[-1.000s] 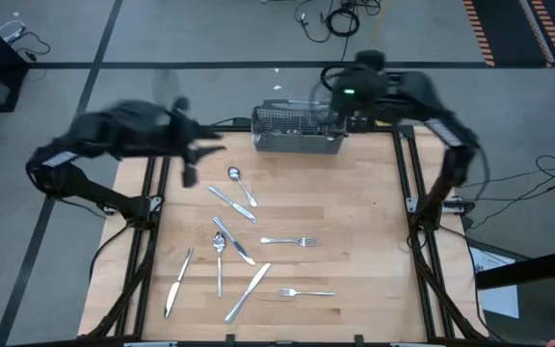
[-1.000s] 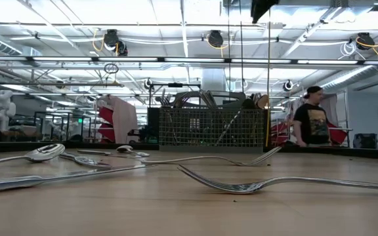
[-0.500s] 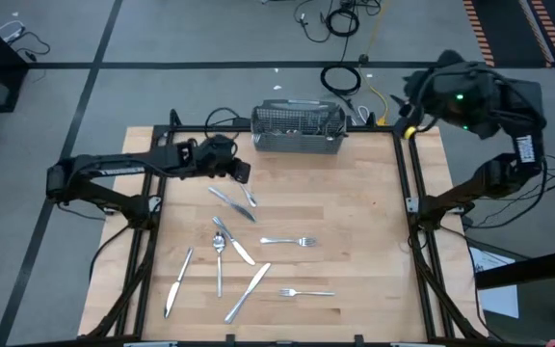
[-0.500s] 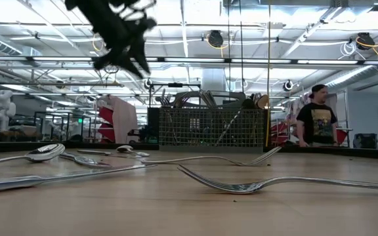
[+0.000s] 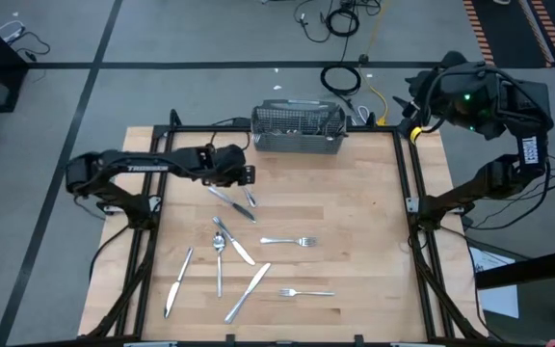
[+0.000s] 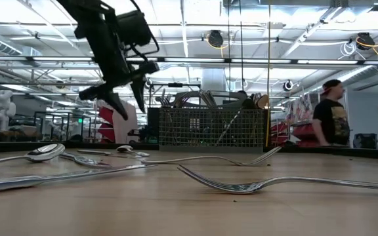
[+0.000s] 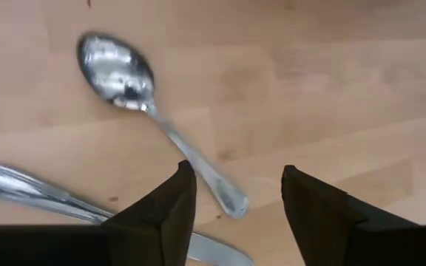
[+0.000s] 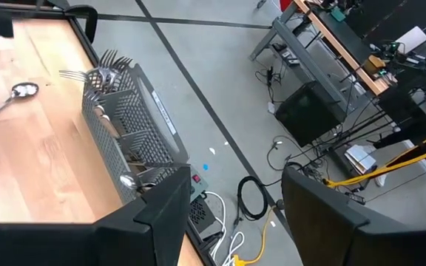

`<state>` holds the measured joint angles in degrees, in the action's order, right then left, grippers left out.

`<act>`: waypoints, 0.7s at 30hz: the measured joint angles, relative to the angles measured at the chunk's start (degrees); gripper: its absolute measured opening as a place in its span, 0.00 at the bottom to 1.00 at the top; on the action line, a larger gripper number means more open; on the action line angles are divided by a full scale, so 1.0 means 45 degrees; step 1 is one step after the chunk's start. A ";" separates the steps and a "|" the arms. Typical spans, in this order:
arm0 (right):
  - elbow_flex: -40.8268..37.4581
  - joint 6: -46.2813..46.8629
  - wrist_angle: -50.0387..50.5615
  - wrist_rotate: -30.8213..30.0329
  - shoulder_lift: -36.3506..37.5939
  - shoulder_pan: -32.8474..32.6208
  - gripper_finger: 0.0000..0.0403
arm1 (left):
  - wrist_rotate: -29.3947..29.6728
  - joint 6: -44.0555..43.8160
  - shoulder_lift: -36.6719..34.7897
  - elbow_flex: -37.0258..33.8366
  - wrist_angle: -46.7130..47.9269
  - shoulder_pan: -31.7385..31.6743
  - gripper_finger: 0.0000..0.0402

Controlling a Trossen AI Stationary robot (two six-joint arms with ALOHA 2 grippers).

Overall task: Sort silverware
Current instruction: Put the silver spoon into the silverware organizer

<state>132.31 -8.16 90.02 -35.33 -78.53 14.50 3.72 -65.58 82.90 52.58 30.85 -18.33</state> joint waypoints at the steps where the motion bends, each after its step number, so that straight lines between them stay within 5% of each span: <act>1: 0.0000 0.0000 0.0000 0.0018 -0.0003 0.0000 0.49 | -0.0154 -0.0042 0.0229 0.0000 0.0012 -0.0008 0.52; 21: 0.0000 0.0238 0.0000 0.1996 -0.0012 0.0000 0.49 | -0.0423 -0.1885 0.3591 0.0024 -0.1993 -0.1742 0.57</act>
<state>132.31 -7.09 90.02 -26.35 -78.59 14.50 1.81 -74.06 99.06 52.69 21.88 -26.17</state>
